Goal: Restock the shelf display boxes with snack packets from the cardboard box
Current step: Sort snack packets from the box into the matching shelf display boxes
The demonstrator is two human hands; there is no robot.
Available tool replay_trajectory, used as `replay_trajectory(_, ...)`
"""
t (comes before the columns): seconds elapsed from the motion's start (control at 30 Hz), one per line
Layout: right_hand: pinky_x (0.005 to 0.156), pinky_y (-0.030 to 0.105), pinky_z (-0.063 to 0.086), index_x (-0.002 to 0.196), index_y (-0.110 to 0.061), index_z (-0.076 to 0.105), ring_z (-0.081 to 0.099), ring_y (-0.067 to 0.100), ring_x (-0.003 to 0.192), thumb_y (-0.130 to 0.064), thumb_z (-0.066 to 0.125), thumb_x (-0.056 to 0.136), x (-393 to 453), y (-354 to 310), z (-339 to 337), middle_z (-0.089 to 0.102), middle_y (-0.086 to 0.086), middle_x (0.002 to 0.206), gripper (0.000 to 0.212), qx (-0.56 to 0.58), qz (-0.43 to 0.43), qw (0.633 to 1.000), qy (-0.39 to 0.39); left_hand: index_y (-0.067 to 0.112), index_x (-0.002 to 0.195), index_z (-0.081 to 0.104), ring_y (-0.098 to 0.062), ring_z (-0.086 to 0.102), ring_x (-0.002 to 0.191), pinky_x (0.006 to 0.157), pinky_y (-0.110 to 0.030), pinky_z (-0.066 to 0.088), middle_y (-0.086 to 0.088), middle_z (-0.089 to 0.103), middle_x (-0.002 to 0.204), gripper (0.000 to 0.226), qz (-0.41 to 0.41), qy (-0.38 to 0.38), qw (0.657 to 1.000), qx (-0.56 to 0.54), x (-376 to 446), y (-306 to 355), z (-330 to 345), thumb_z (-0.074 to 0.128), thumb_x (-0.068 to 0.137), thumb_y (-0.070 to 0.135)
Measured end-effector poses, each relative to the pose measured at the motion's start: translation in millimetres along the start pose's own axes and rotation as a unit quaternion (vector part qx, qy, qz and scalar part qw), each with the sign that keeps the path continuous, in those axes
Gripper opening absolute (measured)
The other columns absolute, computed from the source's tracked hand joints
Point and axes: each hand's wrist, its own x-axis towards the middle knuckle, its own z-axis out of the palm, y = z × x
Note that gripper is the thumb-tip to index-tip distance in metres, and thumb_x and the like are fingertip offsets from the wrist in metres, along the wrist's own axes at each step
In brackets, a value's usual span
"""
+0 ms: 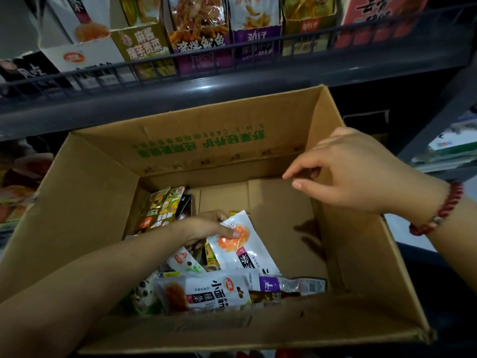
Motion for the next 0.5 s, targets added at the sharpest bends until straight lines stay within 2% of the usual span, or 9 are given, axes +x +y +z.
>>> replay_trajectory(0.07, 0.089, 0.03, 0.037, 0.107, -0.044, 0.064, 0.053, 0.005, 0.083, -0.055, 0.034, 0.081, 0, 0, 0, 0.061, -0.02, 0.082, 0.042, -0.002, 0.001, 1.0, -0.002, 0.018, 0.091, 0.055, -0.014, 0.065, 0.081, 0.084, -0.031, 0.054, -0.001, 0.067, 0.094, 0.028, -0.012, 0.015, 1.0, 0.012, 2, 1, 4, 0.08, 0.077, 0.015)
replay_trajectory(0.1, 0.09, 0.03, 0.038, 0.107, -0.045, 0.064, 0.053, 0.005, 0.083, -0.056, 0.033, 0.081, 0, 0, 0, 0.061, -0.02, 0.082, 0.042, -0.003, 0.002, 1.0, -0.003, 0.019, 0.089, 0.055, -0.01, 0.064, 0.08, 0.084, -0.028, 0.053, 0.003, 0.065, 0.09, 0.027, -0.015, 0.028, 0.999, 0.019, 1, 3, 6, 0.079, 0.078, 0.015)
replay_trajectory(0.17, 0.091, 0.029, 0.037, 0.107, -0.044, 0.064, 0.054, 0.003, 0.083, -0.055, 0.034, 0.082, 1, 0, 0, 0.061, -0.021, 0.082, 0.04, -0.007, 0.002, 1.0, -0.004, 0.019, 0.084, 0.058, 0.003, 0.063, 0.062, 0.07, -0.015, 0.054, 0.011, 0.064, 0.076, 0.023, -0.021, 0.056, 0.998, 0.016, 4, 6, 11, 0.079, 0.079, 0.011)
replay_trajectory(0.23, 0.091, 0.027, 0.035, 0.108, -0.044, 0.064, 0.054, 0.002, 0.084, -0.054, 0.035, 0.083, 1, 0, -1, 0.06, -0.022, 0.083, 0.039, -0.012, 0.001, 1.0, -0.008, 0.014, 0.075, 0.06, 0.007, 0.06, 0.048, 0.061, -0.01, 0.053, 0.014, 0.067, 0.058, 0.022, -0.026, 0.076, 0.997, 0.018, 3, 8, 13, 0.08, 0.076, 0.006)
replay_trajectory(0.27, 0.091, 0.027, 0.035, 0.109, -0.045, 0.063, 0.053, 0.002, 0.084, -0.055, 0.034, 0.082, 2, 0, -1, 0.06, -0.022, 0.083, 0.041, -0.017, 0.001, 1.0, -0.01, 0.011, 0.076, 0.062, 0.004, 0.063, 0.052, 0.066, -0.014, 0.056, 0.011, 0.069, 0.06, 0.02, -0.026, 0.082, 0.996, 0.025, 0, 9, 12, 0.081, 0.074, 0.006)
replay_trajectory(0.33, 0.091, 0.025, 0.033, 0.11, -0.045, 0.062, 0.053, 0.001, 0.085, -0.055, 0.032, 0.082, 3, 0, -1, 0.061, -0.022, 0.085, 0.042, -0.026, -0.002, 1.0, -0.01, 0.005, 0.083, 0.068, -0.015, 0.068, 0.072, 0.08, -0.03, 0.058, -0.004, 0.073, 0.08, 0.02, -0.019, 0.103, 0.994, 0.042, -9, 16, 3, 0.084, 0.071, 0.007)
replay_trajectory(0.4, 0.087, 0.023, 0.031, 0.111, -0.046, 0.061, 0.053, 0.0, 0.085, -0.055, 0.033, 0.083, 3, 1, 0, 0.063, -0.022, 0.088, 0.04, -0.036, -0.006, 0.999, -0.009, 0.004, 0.082, 0.067, -0.021, 0.066, 0.075, 0.075, -0.031, 0.054, -0.008, 0.07, 0.083, 0.021, 0.004, 0.143, 0.989, 0.044, -21, 30, -15, 0.085, 0.071, 0.008)
replay_trajectory(0.5, 0.081, 0.022, 0.028, 0.111, -0.045, 0.061, 0.054, 0.0, 0.085, -0.055, 0.04, 0.088, 4, 3, 1, 0.064, -0.021, 0.089, 0.033, -0.058, -0.011, 0.998, -0.001, 0.003, 0.086, 0.072, -0.027, 0.07, 0.081, 0.081, -0.038, 0.057, -0.012, 0.075, 0.087, 0.021, 0.042, 0.189, 0.981, 0.003, -48, 59, -38, 0.084, 0.07, 0.008)
